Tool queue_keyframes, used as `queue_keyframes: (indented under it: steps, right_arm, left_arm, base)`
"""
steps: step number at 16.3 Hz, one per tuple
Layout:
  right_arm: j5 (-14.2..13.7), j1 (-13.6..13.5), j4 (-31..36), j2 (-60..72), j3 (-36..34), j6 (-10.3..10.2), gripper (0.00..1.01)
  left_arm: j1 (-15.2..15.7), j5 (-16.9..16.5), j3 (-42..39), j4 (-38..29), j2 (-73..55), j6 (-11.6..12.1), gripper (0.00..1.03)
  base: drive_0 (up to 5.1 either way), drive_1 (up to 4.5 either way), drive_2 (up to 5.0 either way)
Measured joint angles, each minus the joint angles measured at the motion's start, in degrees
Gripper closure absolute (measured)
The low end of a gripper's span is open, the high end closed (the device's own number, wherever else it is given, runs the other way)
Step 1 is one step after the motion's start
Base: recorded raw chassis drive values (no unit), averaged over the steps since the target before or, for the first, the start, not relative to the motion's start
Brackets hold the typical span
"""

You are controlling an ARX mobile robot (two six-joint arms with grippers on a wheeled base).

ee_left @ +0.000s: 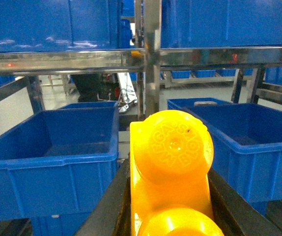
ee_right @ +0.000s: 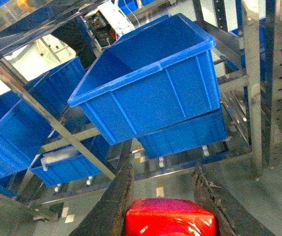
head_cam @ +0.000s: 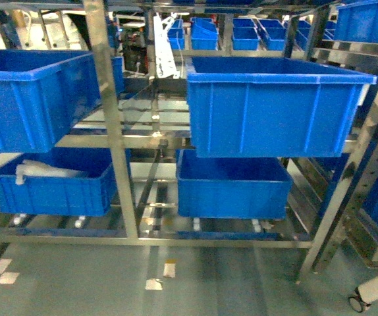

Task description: Sort and place red and yellow blocks in left bins

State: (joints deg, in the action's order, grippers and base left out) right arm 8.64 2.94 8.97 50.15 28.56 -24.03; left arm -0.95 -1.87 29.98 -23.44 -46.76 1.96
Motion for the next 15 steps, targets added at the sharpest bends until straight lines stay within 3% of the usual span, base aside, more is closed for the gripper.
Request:
queue_keyframes:
  steps: [7, 15]
  right_arm:
    - [0.09, 0.07, -0.02, 0.02, 0.02, -0.11, 0.72]
    - [0.07, 0.07, 0.07, 0.0, 0.04, -0.13, 0.72]
  left_arm:
    - [-0.24, -0.22, 0.0, 0.0, -0.07, 0.0, 0.74]
    - [-0.13, -0.09, 0.02, -0.17, 0.07, 0.0, 0.74]
  base:
    - [-0.8, 0.4, 0.1]
    - [0.0, 4.29, -4.4]
